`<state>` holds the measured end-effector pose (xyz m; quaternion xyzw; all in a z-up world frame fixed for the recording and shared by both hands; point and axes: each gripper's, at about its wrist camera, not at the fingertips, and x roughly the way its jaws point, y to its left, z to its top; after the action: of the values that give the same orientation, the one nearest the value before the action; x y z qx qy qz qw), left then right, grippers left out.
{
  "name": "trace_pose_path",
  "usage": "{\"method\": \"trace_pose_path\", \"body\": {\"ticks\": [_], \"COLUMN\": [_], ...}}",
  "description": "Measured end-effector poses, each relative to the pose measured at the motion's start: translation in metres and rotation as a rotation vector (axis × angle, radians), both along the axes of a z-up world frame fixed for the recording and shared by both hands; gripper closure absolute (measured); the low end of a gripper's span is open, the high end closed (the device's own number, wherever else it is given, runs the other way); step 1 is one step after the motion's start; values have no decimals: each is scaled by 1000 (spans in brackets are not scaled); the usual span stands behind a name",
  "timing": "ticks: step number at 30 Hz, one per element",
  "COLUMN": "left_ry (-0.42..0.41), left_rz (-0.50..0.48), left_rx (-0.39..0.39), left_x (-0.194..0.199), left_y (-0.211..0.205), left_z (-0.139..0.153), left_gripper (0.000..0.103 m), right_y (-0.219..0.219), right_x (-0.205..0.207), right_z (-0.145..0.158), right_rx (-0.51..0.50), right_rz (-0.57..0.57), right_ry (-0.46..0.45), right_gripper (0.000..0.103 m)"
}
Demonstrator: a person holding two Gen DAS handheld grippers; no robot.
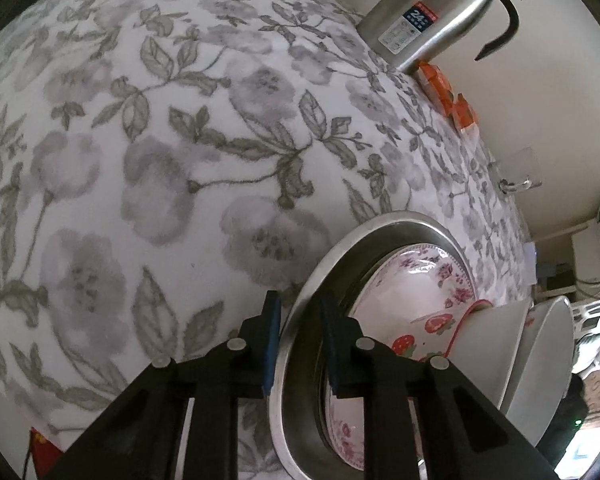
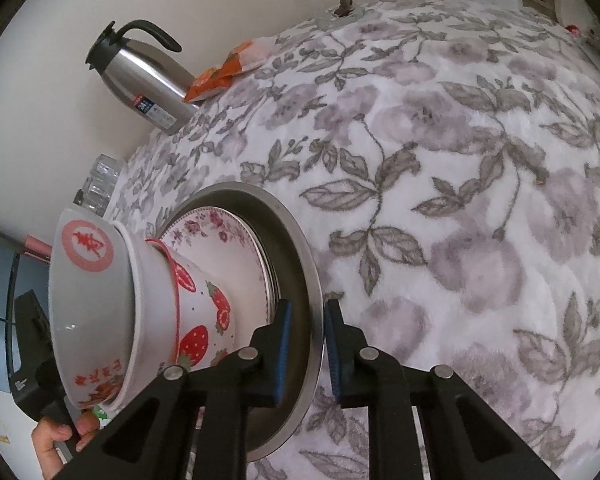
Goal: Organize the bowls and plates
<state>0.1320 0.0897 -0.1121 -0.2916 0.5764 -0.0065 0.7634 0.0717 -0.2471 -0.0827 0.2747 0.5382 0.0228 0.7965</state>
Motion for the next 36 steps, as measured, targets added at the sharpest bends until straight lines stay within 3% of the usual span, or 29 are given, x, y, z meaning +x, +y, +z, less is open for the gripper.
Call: {"method": "trace_pose_path", "body": {"ticks": [4,8,24,30,33,36], "left_ry": [3,-14,-48,-17,1,-15], "left_rz": [-11,-56,-77,-44,-21,-34], "left_rx": [-26,11,27,-37,-64,6], "left_x": [5,10,14,10,4,-1], "left_y": [1,-5,-6,2,7,4], "left_z": [-8,-8,-6,-11,-10,3], "left_gripper": [84,84,85,84,83,84], "right_y": [0,2,14,15,12,6], "right_x": [5,9,9,9,4,-4], "right_z": [-9,-14,-10,-10,-2,12], "right_rx": [32,37,-60,-79,-139,-146], "right_rz": [-1,10,62,72,66,45], "right_ry": [14,21,16,22,10,-13], "right_gripper": [85,85,85,86,86,83]}}
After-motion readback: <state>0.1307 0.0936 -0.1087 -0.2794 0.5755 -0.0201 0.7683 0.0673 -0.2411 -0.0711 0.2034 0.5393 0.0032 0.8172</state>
